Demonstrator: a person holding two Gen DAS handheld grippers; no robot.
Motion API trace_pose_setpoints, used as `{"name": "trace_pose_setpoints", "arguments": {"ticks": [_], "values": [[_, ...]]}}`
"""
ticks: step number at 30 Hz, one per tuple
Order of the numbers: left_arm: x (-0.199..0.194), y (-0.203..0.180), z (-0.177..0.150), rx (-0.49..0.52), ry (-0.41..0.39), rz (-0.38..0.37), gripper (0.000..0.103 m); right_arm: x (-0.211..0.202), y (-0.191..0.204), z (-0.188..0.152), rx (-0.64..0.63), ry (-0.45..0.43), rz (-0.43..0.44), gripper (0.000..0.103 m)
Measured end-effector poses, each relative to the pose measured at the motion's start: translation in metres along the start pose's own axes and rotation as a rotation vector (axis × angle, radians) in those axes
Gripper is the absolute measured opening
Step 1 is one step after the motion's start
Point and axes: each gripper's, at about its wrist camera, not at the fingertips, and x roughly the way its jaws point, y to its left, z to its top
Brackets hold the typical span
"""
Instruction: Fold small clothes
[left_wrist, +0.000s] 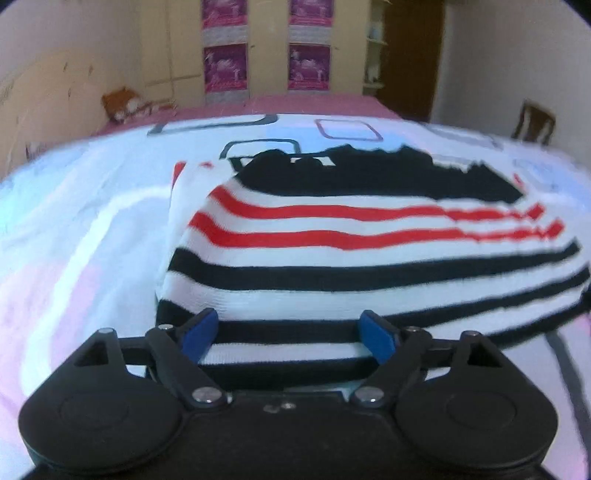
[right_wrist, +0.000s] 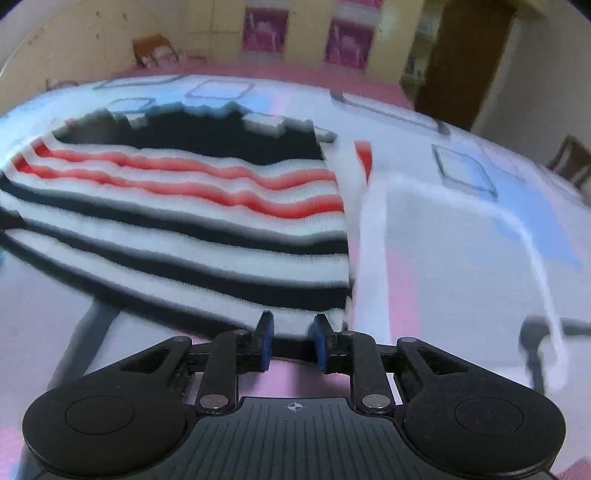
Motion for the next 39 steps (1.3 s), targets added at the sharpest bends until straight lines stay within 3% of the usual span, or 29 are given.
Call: {"name": "trace_pose_setpoints", "arguments": {"ticks": [2, 5, 7, 9, 11, 13, 14, 18, 20, 22, 23, 28, 30, 32, 35, 39], "values": [[-0.003, 0.000, 0.004, -0.011, 0.009, 0.005, 0.080, -0.007, 0.000, 0.006, 0.023, 0.018, -0.004, 0.022], [-0.005, -0.001, 0.005, -0.023, 0.006, 0.023, 0.080, -0.020, 0.000, 0.008, 0.056, -0.066, 0.000, 0.022], [-0.002, -0.004, 0.004, 0.010, 0.019, 0.040, 0.081, -0.001, 0.000, 0.004, 0.059, 0.040, 0.000, 0.022], [-0.008, -0.006, 0.007, 0.007, 0.025, 0.049, 0.080, -0.006, 0.005, 0.003, 0.013, 0.021, -0.010, 0.022], [-0.020, -0.007, 0.007, -0.011, 0.007, 0.052, 0.083, -0.025, 0.004, 0.002, 0.050, -0.037, 0.006, 0.024], [-0.031, -0.007, 0.005, -0.027, -0.009, 0.060, 0.085, -0.042, 0.002, -0.003, 0.078, -0.095, 0.005, 0.060], [-0.038, -0.008, 0.003, -0.033, -0.017, 0.066, 0.085, -0.049, 0.002, -0.007, 0.080, -0.116, 0.011, 0.061], [-0.059, -0.011, -0.006, -0.044, -0.025, 0.089, 0.089, -0.070, 0.012, -0.012, 0.077, -0.165, 0.068, 0.061], [-0.069, -0.010, -0.012, -0.067, -0.035, 0.094, 0.090, -0.076, 0.016, -0.012, 0.070, -0.185, 0.083, 0.048], [-0.077, -0.008, -0.016, -0.093, -0.038, 0.094, 0.089, -0.076, 0.019, -0.011, 0.092, -0.179, 0.109, 0.026], [-0.078, -0.007, -0.018, -0.105, -0.037, 0.090, 0.086, -0.075, 0.021, -0.010, 0.104, -0.178, 0.123, 0.024], [-0.062, 0.016, -0.024, -0.261, -0.007, -0.004, 0.063, -0.070, 0.032, -0.001, 0.100, -0.184, 0.163, 0.023], [-0.049, 0.036, -0.029, -0.424, 0.008, -0.064, 0.063, -0.063, 0.034, 0.007, 0.100, -0.183, 0.175, 0.023], [-0.042, 0.052, -0.036, -0.573, -0.030, -0.116, 0.063, -0.054, 0.036, 0.018, 0.109, -0.173, 0.183, 0.023], [-0.030, 0.063, -0.038, -0.696, -0.079, -0.146, 0.063, -0.042, 0.040, 0.034, 0.115, -0.174, 0.196, 0.023], [-0.015, 0.069, -0.034, -0.775, -0.117, -0.156, 0.063, -0.022, 0.045, 0.055, 0.131, -0.163, 0.211, 0.023]]}}
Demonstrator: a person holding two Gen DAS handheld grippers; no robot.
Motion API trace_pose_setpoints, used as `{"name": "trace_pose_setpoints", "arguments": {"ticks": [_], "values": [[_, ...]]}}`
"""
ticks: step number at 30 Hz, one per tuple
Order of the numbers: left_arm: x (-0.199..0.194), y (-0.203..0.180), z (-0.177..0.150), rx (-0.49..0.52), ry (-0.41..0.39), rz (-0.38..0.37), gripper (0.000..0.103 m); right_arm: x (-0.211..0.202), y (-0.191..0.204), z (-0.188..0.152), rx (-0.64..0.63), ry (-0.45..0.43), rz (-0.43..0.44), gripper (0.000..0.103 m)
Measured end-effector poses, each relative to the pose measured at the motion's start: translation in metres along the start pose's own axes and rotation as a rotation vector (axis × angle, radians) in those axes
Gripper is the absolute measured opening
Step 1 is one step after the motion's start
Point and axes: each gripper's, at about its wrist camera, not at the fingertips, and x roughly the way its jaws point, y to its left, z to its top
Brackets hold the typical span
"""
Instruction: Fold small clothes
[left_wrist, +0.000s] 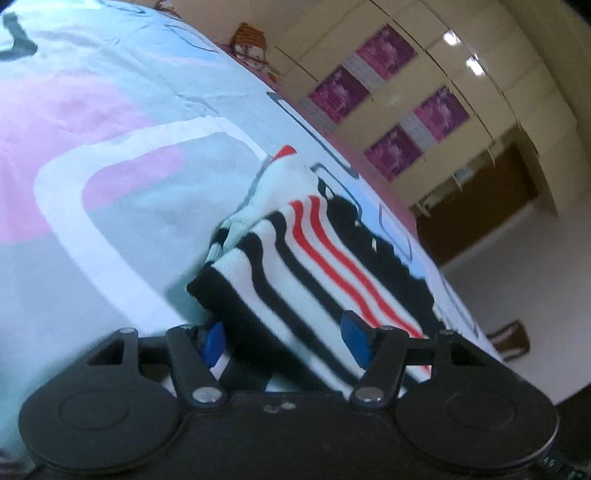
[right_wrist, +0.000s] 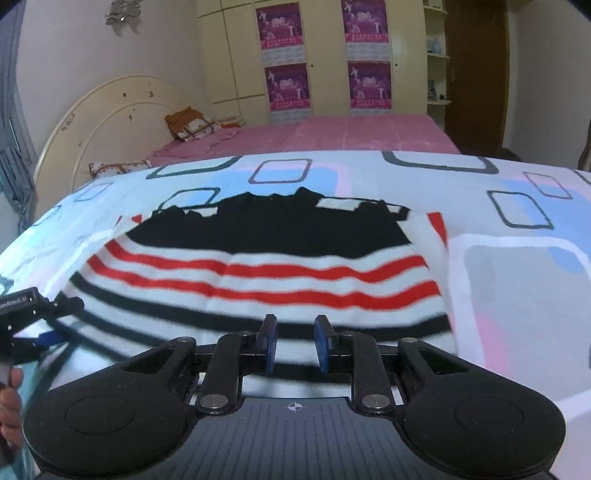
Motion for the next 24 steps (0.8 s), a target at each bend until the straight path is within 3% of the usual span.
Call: {"name": "trace_pose_setpoints", "arguments": {"ticks": [4, 5, 6, 9, 10, 12, 13, 14, 17, 20, 22, 24], "values": [[0.017, 0.007, 0.013, -0.091, -0.032, -0.046, 0.062, 0.022, 0.006, 0.016, 0.019, 0.013, 0.034, 0.023], [0.021, 0.007, 0.016, -0.100, -0.042, -0.044, 0.058, 0.029, 0.010, 0.020, 0.012, 0.014, 0.047, 0.017], [0.025, 0.007, 0.019, -0.100, -0.048, -0.037, 0.056, 0.035, 0.014, 0.023, 0.003, 0.019, 0.056, 0.000], [0.037, 0.000, 0.027, -0.075, -0.053, -0.016, 0.055, 0.055, 0.025, 0.030, -0.015, 0.042, 0.059, 0.000], [0.039, -0.003, 0.028, -0.057, -0.049, 0.001, 0.047, 0.062, 0.027, 0.032, -0.014, 0.053, 0.060, 0.000], [0.046, -0.005, 0.035, -0.032, -0.022, 0.033, 0.021, 0.072, 0.032, 0.036, -0.015, 0.066, 0.053, 0.000], [0.047, -0.003, 0.038, -0.055, -0.009, 0.025, 0.018, 0.075, 0.034, 0.038, -0.013, 0.067, 0.055, 0.000], [0.043, -0.001, 0.040, -0.086, -0.020, 0.001, 0.017, 0.077, 0.036, 0.040, -0.011, 0.067, 0.058, 0.000], [0.028, -0.011, 0.041, -0.044, -0.083, -0.079, 0.017, 0.083, 0.042, 0.043, -0.029, 0.060, 0.068, 0.000], [0.047, 0.004, 0.037, -0.080, -0.006, 0.002, 0.018, 0.108, 0.044, 0.032, -0.066, 0.158, 0.024, 0.000], [0.049, 0.014, 0.037, -0.117, -0.003, -0.030, 0.018, 0.110, 0.040, 0.026, -0.050, 0.128, 0.038, 0.000], [0.048, 0.008, 0.038, -0.059, 0.001, -0.014, 0.018, 0.109, 0.038, 0.027, -0.050, 0.133, 0.042, 0.000]]}}
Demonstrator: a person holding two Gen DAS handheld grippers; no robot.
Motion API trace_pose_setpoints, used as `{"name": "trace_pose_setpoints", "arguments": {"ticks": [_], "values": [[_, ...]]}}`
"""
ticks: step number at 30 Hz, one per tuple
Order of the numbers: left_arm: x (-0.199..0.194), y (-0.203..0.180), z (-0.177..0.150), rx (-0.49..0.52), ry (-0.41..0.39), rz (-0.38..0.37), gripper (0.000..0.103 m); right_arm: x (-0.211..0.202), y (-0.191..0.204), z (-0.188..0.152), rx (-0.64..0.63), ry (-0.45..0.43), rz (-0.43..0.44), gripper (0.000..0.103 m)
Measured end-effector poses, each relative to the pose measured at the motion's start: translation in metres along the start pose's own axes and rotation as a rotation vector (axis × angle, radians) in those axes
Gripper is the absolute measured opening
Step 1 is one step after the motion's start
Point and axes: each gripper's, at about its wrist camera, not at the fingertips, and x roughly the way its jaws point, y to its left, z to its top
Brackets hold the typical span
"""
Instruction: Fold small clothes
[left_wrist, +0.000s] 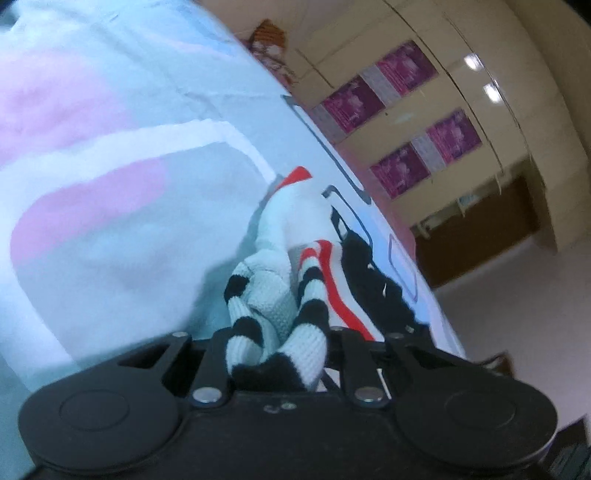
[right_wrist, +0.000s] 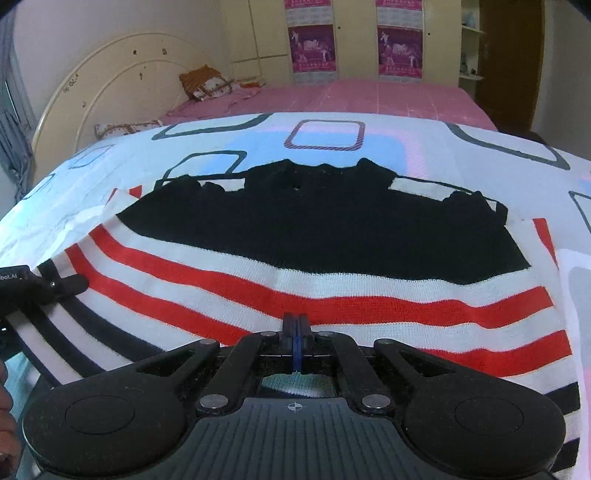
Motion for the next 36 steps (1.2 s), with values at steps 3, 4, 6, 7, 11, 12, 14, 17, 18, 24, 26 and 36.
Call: {"name": "trace_pose_setpoints", "arguments": {"ticks": [3, 4, 6, 7, 11, 12, 14, 17, 18, 24, 26, 36], "values": [[-0.006, -0.008, 0.001, 0.009, -0.014, -0.017, 0.017, 0.001, -0.005, 0.000, 0.012, -0.005, 0.012, 0.000], [-0.011, -0.011, 0.001, 0.023, -0.022, -0.024, 0.017, 0.001, -0.006, 0.000, 0.013, -0.007, 0.017, 0.000], [-0.015, -0.029, 0.002, 0.063, -0.037, -0.041, 0.017, 0.001, -0.009, -0.001, 0.021, -0.010, 0.031, 0.000], [-0.014, -0.040, 0.001, 0.085, -0.046, -0.047, 0.017, 0.001, -0.010, 0.000, 0.023, -0.010, 0.039, 0.000], [-0.023, -0.091, -0.009, 0.184, -0.081, -0.062, 0.017, -0.026, -0.034, 0.002, 0.130, -0.119, 0.068, 0.000], [-0.022, -0.104, -0.012, 0.206, -0.082, -0.071, 0.017, -0.035, -0.046, 0.002, 0.175, -0.144, 0.082, 0.000], [-0.018, -0.139, -0.022, 0.276, -0.068, -0.081, 0.017, -0.053, -0.072, 0.002, 0.239, -0.177, 0.096, 0.000], [-0.013, -0.189, -0.049, 0.396, -0.031, -0.094, 0.017, -0.077, -0.111, 0.003, 0.253, -0.202, 0.085, 0.000], [-0.010, -0.204, -0.060, 0.437, -0.014, -0.098, 0.017, -0.086, -0.125, 0.003, 0.267, -0.213, 0.081, 0.000], [0.030, -0.267, -0.148, 0.649, 0.151, -0.101, 0.017, -0.134, -0.202, -0.006, 0.393, -0.267, 0.060, 0.000], [0.057, -0.275, -0.187, 0.724, 0.279, -0.091, 0.023, -0.142, -0.221, -0.013, 0.438, -0.267, 0.072, 0.000], [0.008, -0.267, -0.152, 0.772, 0.228, -0.085, 0.054, -0.159, -0.239, -0.025, 0.493, -0.238, 0.180, 0.061]]}}
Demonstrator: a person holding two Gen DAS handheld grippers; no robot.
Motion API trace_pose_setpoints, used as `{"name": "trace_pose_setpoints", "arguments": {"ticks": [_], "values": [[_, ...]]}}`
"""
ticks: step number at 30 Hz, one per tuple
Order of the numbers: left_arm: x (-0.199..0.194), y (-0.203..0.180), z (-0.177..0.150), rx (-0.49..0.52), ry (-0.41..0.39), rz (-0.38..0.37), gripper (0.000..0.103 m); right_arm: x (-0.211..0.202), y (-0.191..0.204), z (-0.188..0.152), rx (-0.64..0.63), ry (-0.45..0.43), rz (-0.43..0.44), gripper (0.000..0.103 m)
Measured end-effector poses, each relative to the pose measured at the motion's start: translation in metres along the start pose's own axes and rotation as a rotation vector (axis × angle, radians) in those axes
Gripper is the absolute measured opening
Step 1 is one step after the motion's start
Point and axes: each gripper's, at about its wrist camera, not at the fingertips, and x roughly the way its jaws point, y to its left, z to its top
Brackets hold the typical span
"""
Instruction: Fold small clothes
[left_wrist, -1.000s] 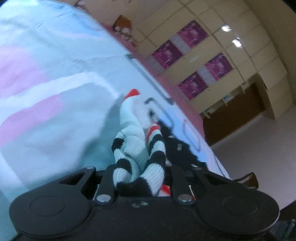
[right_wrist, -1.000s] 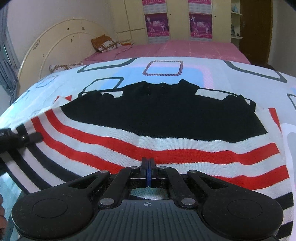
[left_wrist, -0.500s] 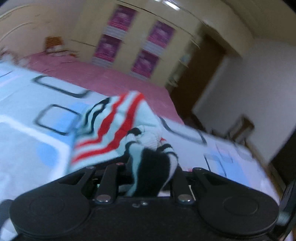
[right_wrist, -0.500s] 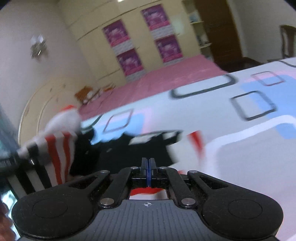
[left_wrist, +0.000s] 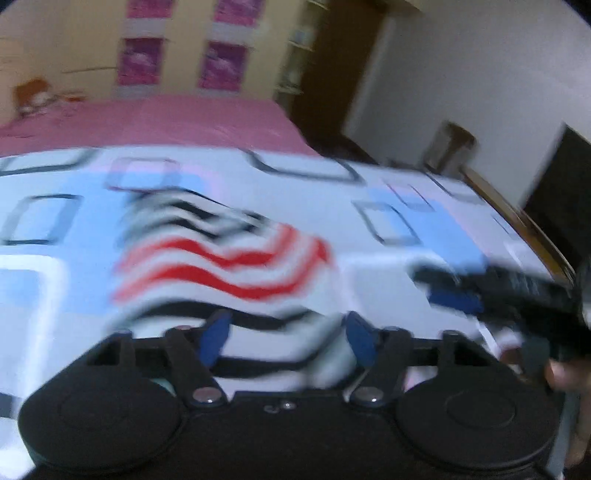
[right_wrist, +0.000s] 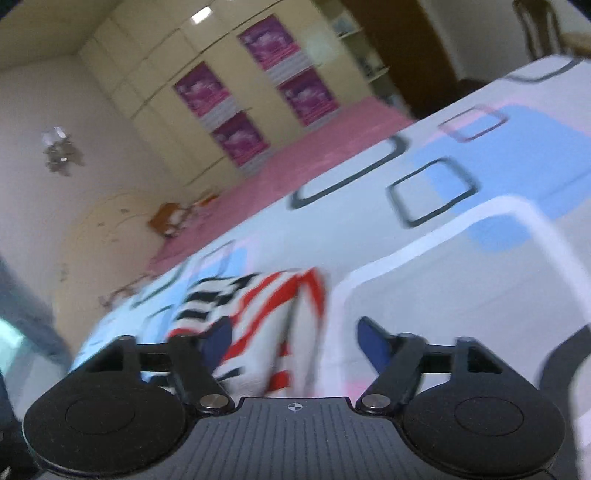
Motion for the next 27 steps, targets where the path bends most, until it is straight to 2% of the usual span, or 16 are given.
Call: {"name": "trace_pose_setpoints", "arguments": {"ticks": [1, 2, 4, 6, 9, 11, 12, 13, 16, 20, 21, 23, 26, 27], "values": [[-0.004, 0.018, 0.003, -0.022, -0.013, 0.031, 0.046, 0.005, 0.005, -0.001, 0.001, 0.027, 0.014, 0.059], [-0.002, 0.033, 0.006, -0.036, -0.010, 0.075, 0.045, 0.011, 0.011, -0.004, -0.004, 0.056, 0.020, 0.059], [0.005, 0.064, 0.010, -0.071, 0.002, 0.098, 0.041, 0.022, 0.024, -0.011, -0.029, 0.112, 0.028, 0.059], [0.016, 0.085, 0.012, -0.113, 0.026, 0.084, 0.038, 0.035, 0.032, -0.018, -0.050, 0.162, 0.005, 0.059], [0.028, 0.098, 0.006, -0.143, 0.046, 0.045, 0.035, 0.048, 0.040, -0.026, -0.041, 0.226, 0.002, 0.059], [0.032, 0.107, 0.001, -0.178, 0.056, 0.008, 0.035, 0.060, 0.046, -0.032, -0.053, 0.281, -0.035, 0.059], [0.035, 0.111, -0.001, -0.202, 0.062, -0.006, 0.035, 0.067, 0.046, -0.034, -0.070, 0.288, -0.048, 0.051], [0.037, 0.114, -0.002, -0.219, 0.064, -0.023, 0.035, 0.071, 0.047, -0.037, -0.089, 0.293, -0.057, 0.025], [0.040, 0.117, -0.001, -0.244, 0.053, -0.073, 0.032, 0.066, 0.054, -0.045, -0.165, 0.249, -0.066, 0.022], [0.040, 0.102, -0.002, -0.147, 0.026, -0.098, 0.032, 0.039, 0.060, -0.044, -0.213, 0.145, -0.087, 0.021], [0.043, 0.095, -0.003, -0.094, 0.041, -0.070, 0.034, 0.039, 0.056, -0.047, -0.207, 0.152, -0.097, 0.021], [0.050, 0.078, -0.003, 0.035, 0.068, 0.008, 0.034, 0.056, 0.039, -0.059, -0.175, 0.242, -0.111, 0.021], [0.051, 0.061, 0.003, 0.173, 0.097, 0.056, 0.031, 0.052, 0.029, -0.058, -0.095, 0.206, -0.089, 0.022], [0.047, 0.060, 0.007, 0.189, 0.092, 0.046, 0.031, 0.046, 0.031, -0.056, -0.096, 0.185, -0.097, 0.029]]}}
